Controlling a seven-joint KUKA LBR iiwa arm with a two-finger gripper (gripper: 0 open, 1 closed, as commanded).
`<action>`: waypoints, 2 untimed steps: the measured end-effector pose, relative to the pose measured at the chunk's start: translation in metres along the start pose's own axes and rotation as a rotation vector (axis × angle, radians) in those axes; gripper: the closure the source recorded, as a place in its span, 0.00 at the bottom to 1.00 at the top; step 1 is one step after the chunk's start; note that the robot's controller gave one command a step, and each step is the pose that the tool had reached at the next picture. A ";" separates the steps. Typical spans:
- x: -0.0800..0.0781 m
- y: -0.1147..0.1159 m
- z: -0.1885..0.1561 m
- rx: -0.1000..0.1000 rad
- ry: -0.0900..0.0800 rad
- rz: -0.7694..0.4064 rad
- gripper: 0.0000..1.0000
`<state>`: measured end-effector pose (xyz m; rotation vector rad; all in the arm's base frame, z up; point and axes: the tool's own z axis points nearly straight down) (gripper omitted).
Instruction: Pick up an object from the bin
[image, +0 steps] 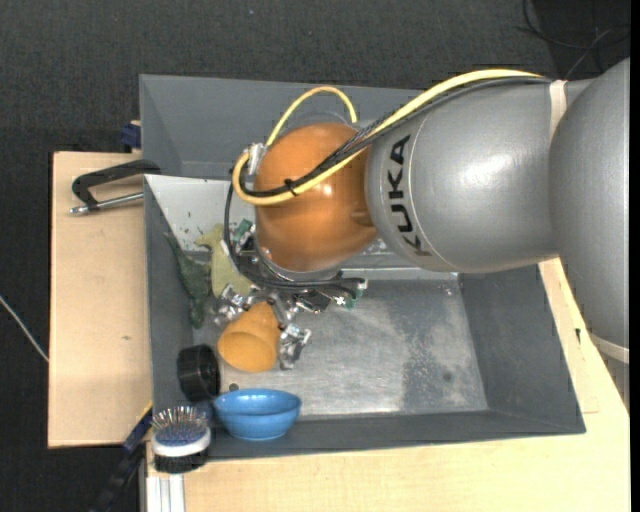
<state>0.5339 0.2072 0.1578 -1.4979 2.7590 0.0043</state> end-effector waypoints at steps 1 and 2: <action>0.002 0.031 0.030 -0.003 0.004 -0.019 1.00; -0.001 0.030 0.018 0.003 -0.004 -0.015 1.00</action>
Offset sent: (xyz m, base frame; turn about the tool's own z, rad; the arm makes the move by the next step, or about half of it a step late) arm -0.0252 0.0128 -0.0288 -0.0166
